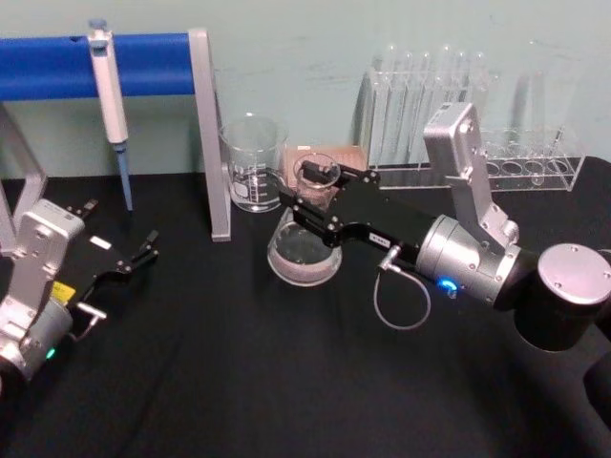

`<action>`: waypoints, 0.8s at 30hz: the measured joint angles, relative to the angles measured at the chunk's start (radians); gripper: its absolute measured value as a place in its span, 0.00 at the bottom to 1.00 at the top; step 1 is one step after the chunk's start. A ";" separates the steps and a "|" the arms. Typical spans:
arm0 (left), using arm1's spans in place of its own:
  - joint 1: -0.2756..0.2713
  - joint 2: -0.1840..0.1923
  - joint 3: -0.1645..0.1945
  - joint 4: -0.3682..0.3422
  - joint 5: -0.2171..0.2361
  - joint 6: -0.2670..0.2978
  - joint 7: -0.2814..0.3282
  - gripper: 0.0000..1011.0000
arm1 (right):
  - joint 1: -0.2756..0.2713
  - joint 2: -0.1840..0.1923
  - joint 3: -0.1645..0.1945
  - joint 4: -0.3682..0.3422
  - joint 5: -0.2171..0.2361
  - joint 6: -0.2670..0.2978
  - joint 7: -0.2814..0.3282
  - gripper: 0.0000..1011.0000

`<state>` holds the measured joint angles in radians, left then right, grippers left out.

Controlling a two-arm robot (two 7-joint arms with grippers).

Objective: Grasp the erlenmeyer flask with one hand, shake it three times, then place it back.

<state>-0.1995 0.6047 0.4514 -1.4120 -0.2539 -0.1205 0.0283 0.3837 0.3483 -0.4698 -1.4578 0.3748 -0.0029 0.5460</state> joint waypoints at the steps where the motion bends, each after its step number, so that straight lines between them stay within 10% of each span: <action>1: 0.000 0.000 0.000 0.000 0.000 0.000 0.000 0.99 | 0.005 -0.001 -0.006 0.009 0.002 -0.003 0.002 0.44; 24: 0.000 0.000 0.000 0.000 0.000 0.000 0.000 0.99 | 0.068 -0.033 -0.059 0.150 0.013 -0.041 0.029 0.44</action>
<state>-0.1995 0.6047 0.4514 -1.4120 -0.2539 -0.1205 0.0283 0.4517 0.3156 -0.5291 -1.3075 0.3873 -0.0443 0.5746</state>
